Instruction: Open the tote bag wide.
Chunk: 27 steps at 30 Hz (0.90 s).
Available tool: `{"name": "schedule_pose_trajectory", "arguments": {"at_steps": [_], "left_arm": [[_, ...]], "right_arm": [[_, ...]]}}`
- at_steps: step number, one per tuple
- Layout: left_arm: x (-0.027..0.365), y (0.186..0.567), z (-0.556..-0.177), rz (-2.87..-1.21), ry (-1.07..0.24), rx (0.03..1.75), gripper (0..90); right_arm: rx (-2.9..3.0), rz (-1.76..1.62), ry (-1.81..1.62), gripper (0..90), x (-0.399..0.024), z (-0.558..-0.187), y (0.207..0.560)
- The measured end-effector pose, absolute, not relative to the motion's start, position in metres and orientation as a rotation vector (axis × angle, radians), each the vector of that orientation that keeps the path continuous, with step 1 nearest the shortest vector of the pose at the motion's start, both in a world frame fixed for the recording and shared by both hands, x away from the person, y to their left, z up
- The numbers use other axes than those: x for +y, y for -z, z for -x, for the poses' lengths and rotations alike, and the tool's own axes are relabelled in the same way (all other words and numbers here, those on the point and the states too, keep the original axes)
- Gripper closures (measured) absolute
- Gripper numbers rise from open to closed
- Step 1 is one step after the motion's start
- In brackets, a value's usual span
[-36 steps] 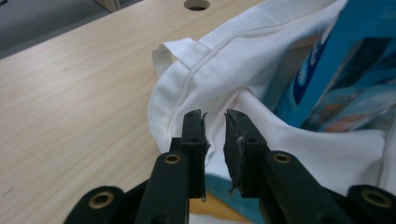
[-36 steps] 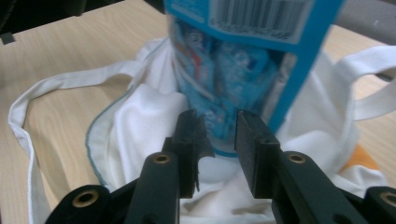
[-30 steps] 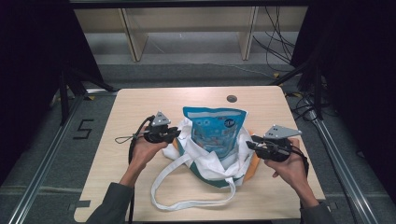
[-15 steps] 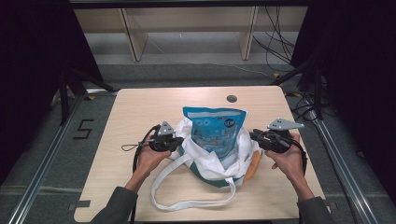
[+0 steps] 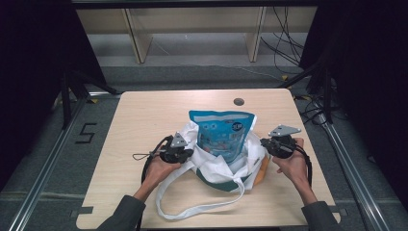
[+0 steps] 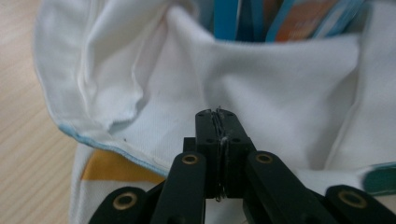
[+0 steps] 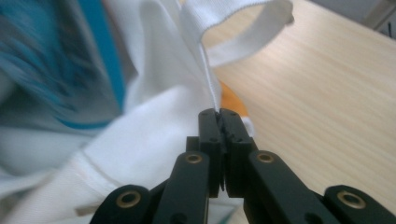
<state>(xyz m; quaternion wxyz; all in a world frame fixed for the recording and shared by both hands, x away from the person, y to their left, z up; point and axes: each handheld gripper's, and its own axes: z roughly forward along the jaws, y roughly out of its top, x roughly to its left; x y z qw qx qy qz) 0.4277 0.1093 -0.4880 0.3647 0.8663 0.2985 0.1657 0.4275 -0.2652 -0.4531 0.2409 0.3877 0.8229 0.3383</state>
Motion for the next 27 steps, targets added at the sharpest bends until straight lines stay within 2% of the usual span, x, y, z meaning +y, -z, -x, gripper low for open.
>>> {"name": "schedule_pose_trajectory", "arguments": {"at_steps": [1,3,5,8,11,16,22,27], "left_arm": [[0.109,0.488,-0.428,-2.228,-0.426,0.768,88.6],[0.108,0.505,-0.426,-2.265,-0.436,0.768,89.5],[0.111,0.506,-0.429,-2.252,-0.402,0.784,89.6],[0.109,0.504,-0.425,-2.263,-0.433,0.773,89.6],[0.109,0.5,-0.425,-2.249,-0.422,0.777,87.3],[0.112,0.481,-0.419,-2.18,-0.459,0.776,81.3],[0.116,0.464,-0.412,-2.117,-0.445,0.754,77.0],[0.115,0.459,-0.404,-2.111,-0.423,0.748,67.9]], "right_arm": [[2.251,-1.061,-0.925,89.2,-0.265,-0.427,0.453],[2.273,-1.128,-0.856,89.4,-0.269,-0.435,0.478],[2.275,-1.158,-0.866,89.4,-0.269,-0.438,0.486],[2.273,-1.154,-0.855,89.3,-0.266,-0.439,0.49],[2.283,-1.187,-0.87,89.0,-0.267,-0.439,0.488],[2.215,-1.193,-1.0,76.1,-0.277,-0.443,0.481],[2.161,-1.19,-1.055,71.1,-0.281,-0.436,0.457],[2.123,-1.191,-1.102,67.3,-0.291,-0.43,0.445]]}}
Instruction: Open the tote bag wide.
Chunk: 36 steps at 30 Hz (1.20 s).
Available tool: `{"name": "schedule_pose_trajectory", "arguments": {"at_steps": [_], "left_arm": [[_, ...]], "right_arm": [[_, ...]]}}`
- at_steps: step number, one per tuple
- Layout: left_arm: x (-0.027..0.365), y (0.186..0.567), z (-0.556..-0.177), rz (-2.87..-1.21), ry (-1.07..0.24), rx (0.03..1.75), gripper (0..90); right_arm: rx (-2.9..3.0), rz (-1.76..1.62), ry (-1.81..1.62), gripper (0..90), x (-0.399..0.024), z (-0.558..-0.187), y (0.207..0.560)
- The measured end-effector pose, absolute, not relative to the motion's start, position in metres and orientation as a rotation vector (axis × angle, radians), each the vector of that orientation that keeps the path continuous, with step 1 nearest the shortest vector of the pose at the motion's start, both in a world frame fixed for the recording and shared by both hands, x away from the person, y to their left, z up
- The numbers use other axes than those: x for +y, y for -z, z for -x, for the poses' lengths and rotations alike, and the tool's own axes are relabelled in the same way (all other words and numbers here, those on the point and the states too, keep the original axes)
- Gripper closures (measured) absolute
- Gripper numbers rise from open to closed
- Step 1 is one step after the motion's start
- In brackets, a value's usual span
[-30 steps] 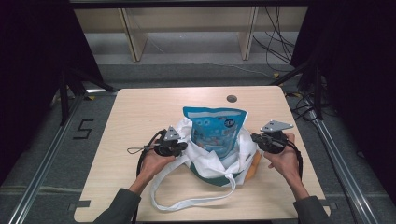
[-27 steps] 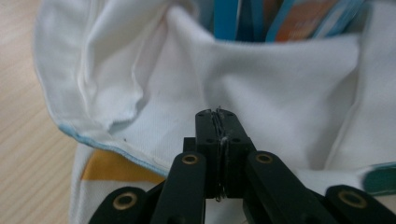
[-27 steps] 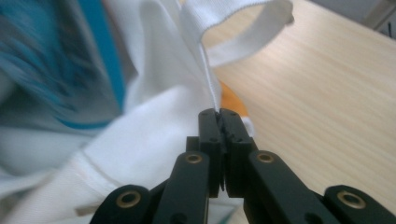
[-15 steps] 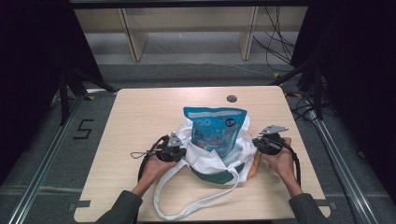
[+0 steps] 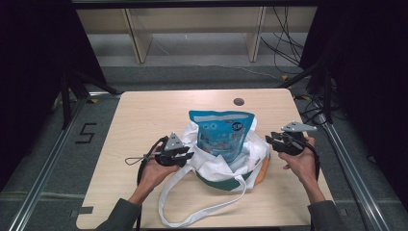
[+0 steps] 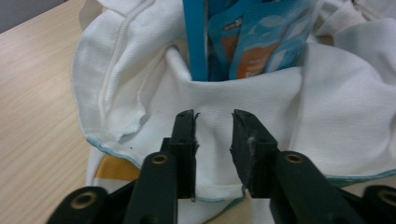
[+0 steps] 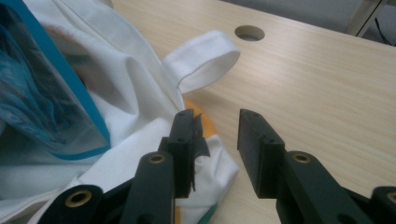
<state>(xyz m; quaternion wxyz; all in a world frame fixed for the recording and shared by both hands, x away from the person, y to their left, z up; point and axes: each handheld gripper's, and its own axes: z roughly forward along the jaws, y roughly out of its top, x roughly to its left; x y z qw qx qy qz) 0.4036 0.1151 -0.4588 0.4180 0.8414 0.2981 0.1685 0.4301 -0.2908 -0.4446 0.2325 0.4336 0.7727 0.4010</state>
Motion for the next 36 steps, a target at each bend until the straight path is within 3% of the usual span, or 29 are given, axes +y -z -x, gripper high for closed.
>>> {"name": "schedule_pose_trajectory", "arguments": {"at_steps": [3,9,21,36], "left_arm": [[0.116,0.456,-0.401,-2.108,-0.374,0.743,59.6],[0.116,0.458,-0.395,-2.095,-0.409,0.774,45.8],[0.13,0.456,-0.38,-2.047,-0.435,0.807,37.5],[0.152,0.47,-0.356,-2.002,-0.433,0.869,30.2]], "right_arm": [[2.119,-1.186,-1.126,66.1,-0.296,-0.425,0.44],[2.124,-1.211,-1.13,59.8,-0.297,-0.415,0.44],[2.152,-1.147,-1.161,49.6,-0.296,-0.404,0.436],[2.225,-1.184,-1.146,44.9,-0.289,-0.379,0.438]]}}
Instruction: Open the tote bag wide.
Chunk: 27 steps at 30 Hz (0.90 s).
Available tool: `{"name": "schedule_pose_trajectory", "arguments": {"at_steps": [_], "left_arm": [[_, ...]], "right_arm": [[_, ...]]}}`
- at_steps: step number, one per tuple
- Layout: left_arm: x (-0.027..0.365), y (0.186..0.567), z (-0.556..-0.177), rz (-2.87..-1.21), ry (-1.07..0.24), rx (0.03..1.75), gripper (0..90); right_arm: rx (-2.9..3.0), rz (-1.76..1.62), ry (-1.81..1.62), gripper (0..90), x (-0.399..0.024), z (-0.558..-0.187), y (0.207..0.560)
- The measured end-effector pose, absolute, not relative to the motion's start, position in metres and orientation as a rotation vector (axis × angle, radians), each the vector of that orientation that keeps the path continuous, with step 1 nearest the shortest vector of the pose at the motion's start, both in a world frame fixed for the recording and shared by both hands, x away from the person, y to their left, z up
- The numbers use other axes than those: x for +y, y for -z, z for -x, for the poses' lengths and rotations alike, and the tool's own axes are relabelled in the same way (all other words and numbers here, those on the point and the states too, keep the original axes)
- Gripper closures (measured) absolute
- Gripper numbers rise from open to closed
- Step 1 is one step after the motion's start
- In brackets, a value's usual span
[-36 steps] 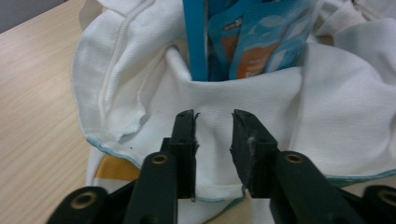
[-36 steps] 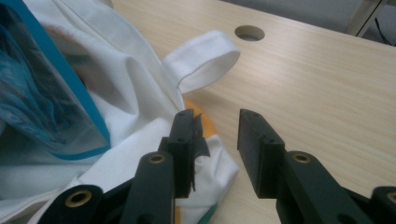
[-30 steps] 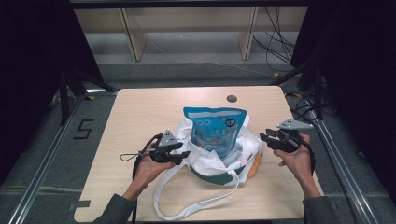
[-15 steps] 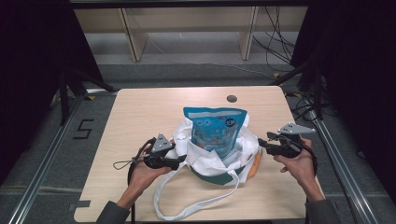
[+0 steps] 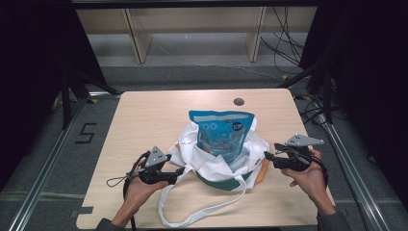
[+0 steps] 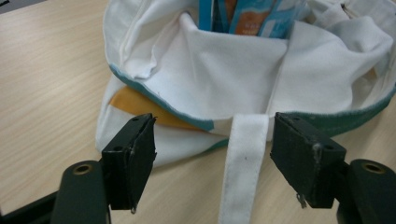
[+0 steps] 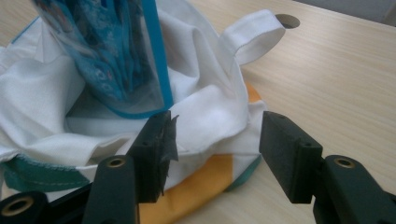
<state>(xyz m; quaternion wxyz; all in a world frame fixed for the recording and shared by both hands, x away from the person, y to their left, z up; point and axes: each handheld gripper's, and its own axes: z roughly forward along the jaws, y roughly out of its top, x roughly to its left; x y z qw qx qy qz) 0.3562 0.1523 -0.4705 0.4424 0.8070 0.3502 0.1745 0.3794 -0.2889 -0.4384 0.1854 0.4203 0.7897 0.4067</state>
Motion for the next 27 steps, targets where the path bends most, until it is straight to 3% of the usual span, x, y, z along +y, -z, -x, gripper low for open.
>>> {"name": "schedule_pose_trajectory", "arguments": {"at_steps": [16,27], "left_arm": [[0.163,0.482,-0.328,-1.924,-0.4,0.911,22.7],[0.167,0.488,-0.31,-1.963,-0.413,0.893,21.4]], "right_arm": [[2.173,-1.167,-1.205,41.3,-0.289,-0.34,0.449],[2.245,-1.155,-1.173,39.7,-0.293,-0.319,0.467]]}}
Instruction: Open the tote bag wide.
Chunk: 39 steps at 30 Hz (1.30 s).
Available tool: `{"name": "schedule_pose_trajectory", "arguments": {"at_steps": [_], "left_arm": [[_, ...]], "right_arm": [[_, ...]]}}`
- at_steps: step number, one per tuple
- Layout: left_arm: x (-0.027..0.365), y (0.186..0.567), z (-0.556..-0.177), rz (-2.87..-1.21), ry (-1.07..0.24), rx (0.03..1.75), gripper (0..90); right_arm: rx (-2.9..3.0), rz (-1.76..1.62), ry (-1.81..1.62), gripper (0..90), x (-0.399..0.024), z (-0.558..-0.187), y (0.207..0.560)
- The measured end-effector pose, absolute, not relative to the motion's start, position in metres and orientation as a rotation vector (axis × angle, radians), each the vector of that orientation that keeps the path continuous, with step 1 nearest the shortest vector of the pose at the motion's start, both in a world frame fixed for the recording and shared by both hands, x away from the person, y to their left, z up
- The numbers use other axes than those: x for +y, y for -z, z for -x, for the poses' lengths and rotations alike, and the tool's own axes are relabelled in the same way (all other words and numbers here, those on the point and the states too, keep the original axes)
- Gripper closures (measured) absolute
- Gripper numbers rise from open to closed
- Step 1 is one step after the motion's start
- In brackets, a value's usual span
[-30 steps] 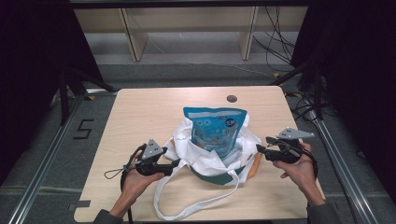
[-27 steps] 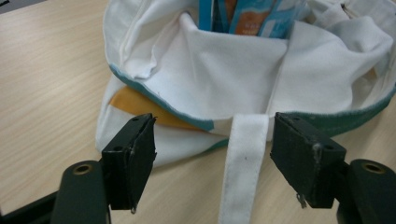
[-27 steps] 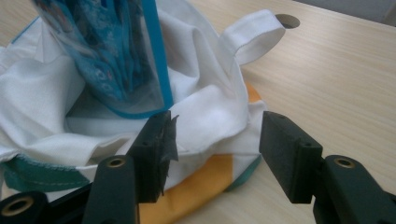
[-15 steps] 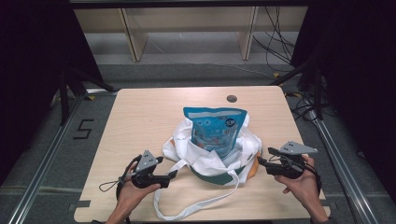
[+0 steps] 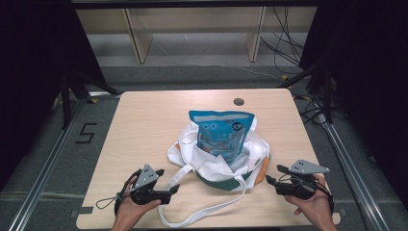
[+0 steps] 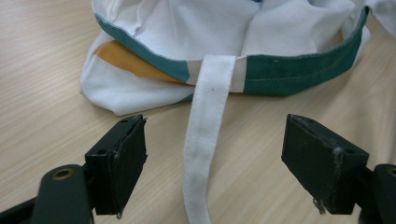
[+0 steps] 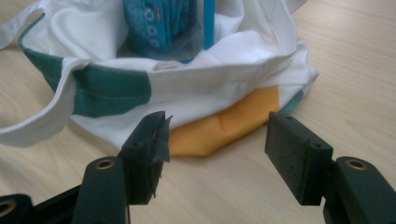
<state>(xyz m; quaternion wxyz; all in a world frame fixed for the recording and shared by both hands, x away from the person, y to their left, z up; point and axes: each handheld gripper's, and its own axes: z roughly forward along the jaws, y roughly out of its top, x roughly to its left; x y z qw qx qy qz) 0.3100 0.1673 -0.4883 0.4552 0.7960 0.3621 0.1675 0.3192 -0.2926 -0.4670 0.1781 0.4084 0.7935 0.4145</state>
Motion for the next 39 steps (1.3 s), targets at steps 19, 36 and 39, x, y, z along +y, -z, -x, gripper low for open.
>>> {"name": "schedule_pose_trajectory", "arguments": {"at_steps": [19,36,39], "left_arm": [[0.15,0.498,-0.289,-2.077,-0.444,0.829,20.1],[0.151,0.499,-0.296,-2.109,-0.468,0.815,15.2],[0.151,0.499,-0.296,-2.11,-0.471,0.817,15.2]], "right_arm": [[2.349,-1.147,-1.09,37.0,-0.293,-0.282,0.492],[2.398,-1.1,-1.047,35.1,-0.288,-0.283,0.494],[2.391,-1.09,-1.044,34.9,-0.288,-0.283,0.494]]}}
